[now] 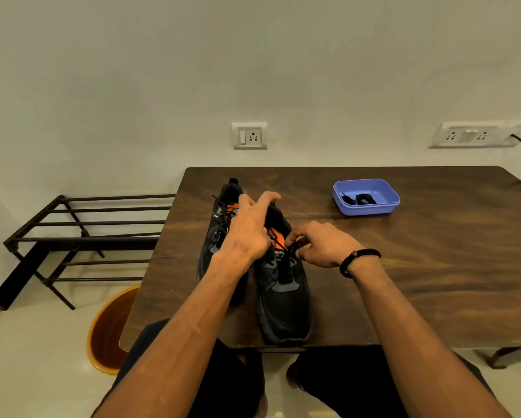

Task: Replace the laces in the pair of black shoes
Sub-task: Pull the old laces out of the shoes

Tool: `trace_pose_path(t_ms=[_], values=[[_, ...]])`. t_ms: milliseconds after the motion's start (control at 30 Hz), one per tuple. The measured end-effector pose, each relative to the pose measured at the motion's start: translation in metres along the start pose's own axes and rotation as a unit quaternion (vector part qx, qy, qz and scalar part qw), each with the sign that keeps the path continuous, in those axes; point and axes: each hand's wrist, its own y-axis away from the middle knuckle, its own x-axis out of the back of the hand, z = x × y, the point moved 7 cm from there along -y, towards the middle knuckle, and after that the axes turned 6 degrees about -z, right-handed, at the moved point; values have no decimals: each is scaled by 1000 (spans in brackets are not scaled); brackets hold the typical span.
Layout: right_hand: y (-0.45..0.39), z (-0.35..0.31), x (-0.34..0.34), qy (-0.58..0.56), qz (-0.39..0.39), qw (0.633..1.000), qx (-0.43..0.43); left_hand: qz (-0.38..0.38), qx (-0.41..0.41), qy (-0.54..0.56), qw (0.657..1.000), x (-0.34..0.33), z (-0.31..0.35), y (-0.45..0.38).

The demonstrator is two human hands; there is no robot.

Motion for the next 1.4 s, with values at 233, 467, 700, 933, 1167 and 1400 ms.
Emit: trace_pose_path(t_ms=[233,467,700,933,1167,1400], values=[[3,2,2,-7,0,1000,-6,158,67,16,985,44,-28,7],[1,1,1,-6,3,1000,-12,156,161,-66,972,56,-64,12],[2,1,1,11,11,1000,-11,-56,-75,-34,995,-19,1,-3],[-1,1,0,18,8,1000,-11,-117,-99,-93,984,-45,20,0],[1,1,2,8,14,1000,-11,57,-34,-10,998,-1,-2,-7],[1,5,3,-7,19,999,-27,194,72,-27,978,54,-46,7]])
